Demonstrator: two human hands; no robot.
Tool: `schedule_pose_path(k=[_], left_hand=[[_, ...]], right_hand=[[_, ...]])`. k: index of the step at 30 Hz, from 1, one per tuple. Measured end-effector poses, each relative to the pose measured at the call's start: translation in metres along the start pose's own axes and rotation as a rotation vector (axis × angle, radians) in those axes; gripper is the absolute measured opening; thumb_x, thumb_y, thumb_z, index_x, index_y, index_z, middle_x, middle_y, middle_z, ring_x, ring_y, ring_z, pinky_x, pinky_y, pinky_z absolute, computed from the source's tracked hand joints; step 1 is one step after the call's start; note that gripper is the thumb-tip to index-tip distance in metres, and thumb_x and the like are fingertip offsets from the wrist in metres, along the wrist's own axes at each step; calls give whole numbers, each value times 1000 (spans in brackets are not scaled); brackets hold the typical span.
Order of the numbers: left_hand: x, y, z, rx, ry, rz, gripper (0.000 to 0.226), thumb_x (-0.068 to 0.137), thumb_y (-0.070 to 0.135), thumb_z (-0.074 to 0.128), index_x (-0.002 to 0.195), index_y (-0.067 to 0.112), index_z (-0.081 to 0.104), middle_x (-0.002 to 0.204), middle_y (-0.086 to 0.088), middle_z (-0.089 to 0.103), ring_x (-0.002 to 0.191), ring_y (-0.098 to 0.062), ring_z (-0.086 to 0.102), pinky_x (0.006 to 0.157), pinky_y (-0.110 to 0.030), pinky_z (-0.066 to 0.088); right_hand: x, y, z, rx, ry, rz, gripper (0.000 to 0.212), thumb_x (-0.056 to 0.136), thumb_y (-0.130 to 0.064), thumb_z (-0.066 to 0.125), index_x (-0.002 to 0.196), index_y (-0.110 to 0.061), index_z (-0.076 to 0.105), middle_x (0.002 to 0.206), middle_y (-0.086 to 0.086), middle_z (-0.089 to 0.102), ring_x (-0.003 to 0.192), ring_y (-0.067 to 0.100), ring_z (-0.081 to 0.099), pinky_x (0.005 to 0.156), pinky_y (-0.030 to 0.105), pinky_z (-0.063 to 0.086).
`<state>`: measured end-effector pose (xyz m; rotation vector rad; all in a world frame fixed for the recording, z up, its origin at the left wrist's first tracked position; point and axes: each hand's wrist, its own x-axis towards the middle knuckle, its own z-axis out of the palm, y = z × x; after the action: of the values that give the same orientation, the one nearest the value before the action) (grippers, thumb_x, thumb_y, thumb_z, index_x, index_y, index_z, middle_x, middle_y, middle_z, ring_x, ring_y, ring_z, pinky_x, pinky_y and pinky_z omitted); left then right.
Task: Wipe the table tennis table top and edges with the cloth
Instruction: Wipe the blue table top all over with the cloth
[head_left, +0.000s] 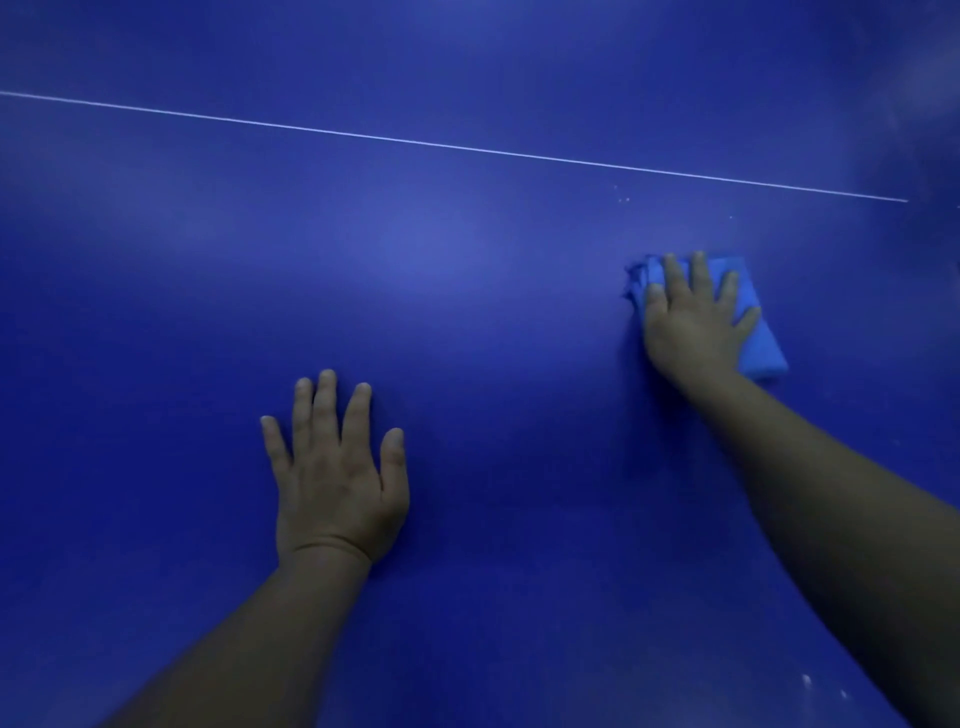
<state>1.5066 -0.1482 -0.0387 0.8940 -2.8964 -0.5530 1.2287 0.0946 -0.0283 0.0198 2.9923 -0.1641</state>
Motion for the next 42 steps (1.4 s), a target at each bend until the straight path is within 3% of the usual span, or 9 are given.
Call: schedule_pose_path(k=[8, 10, 15, 19, 23, 26, 30, 37, 42], left_hand=[[1, -1, 1, 14, 5, -4, 71, 96, 52, 22, 152, 13, 41, 165, -12, 23, 156, -26, 6, 124, -55, -4], [0, -1, 1, 8, 1, -10, 70, 96, 51, 23, 152, 13, 41, 165, -12, 22, 156, -25, 5, 124, -54, -6], [0, 1, 1, 1, 8, -7, 68, 97, 49, 23, 151, 13, 40, 166, -12, 20, 156, -24, 3, 124, -52, -9], [1, -1, 3, 4, 31, 6, 67, 99, 49, 24, 150, 11, 42, 165, -14, 24, 156, -26, 7, 123, -51, -8], [2, -3, 4, 1, 75, 16, 66, 99, 47, 28, 150, 8, 42, 163, -16, 28, 154, -30, 14, 123, -56, -1], [3, -4, 5, 30, 92, 18, 67, 98, 45, 31, 150, 5, 41, 161, -18, 31, 153, -32, 20, 122, -61, 7], [2, -3, 5, 65, 69, 21, 64, 98, 45, 31, 149, 8, 44, 161, -17, 31, 153, -32, 19, 122, -62, 7], [1, -3, 4, 94, 27, 23, 64, 98, 45, 30, 148, 8, 45, 162, -17, 29, 154, -32, 16, 123, -55, -3], [1, -2, 4, 93, 9, 11, 65, 98, 46, 29, 149, 9, 44, 163, -16, 27, 154, -31, 13, 122, -60, 2]], right_hand=[[-138, -99, 41, -48, -34, -952, 56, 98, -50, 33, 147, -30, 51, 159, 1, 41, 148, 38, 31, 115, 68, 14], [-103, -71, 32, -64, -43, -879, 59, 96, -54, 30, 147, -31, 51, 158, 0, 41, 147, 37, 33, 114, 69, 17], [-3, 36, -5, -111, -51, -146, 75, 89, -61, 7, 158, -38, 25, 169, -8, 12, 155, 30, 7, 119, 65, 8], [-35, 12, 9, -149, -39, -393, 73, 92, -58, 12, 157, -31, 31, 168, -1, 19, 154, 37, 11, 117, 67, 10], [-104, -98, 44, -89, 31, -909, 55, 100, -48, 32, 150, -29, 47, 161, 2, 37, 149, 43, 25, 114, 73, 16], [-118, -186, 50, -46, -35, -1015, 55, 102, -50, 27, 153, -35, 39, 165, -4, 28, 154, 36, 15, 119, 66, 5], [-53, -204, 38, -119, -54, -865, 53, 106, -49, 26, 157, -38, 27, 168, -7, 15, 155, 32, 7, 118, 66, 4], [72, -62, -6, 40, -8, -11, 55, 106, -46, 22, 160, -36, 18, 169, -7, 5, 155, 33, 0, 119, 67, 1], [0, -128, 16, -49, -15, -347, 54, 107, -48, 23, 160, -36, 17, 169, -7, 6, 155, 33, 1, 119, 65, 0]])
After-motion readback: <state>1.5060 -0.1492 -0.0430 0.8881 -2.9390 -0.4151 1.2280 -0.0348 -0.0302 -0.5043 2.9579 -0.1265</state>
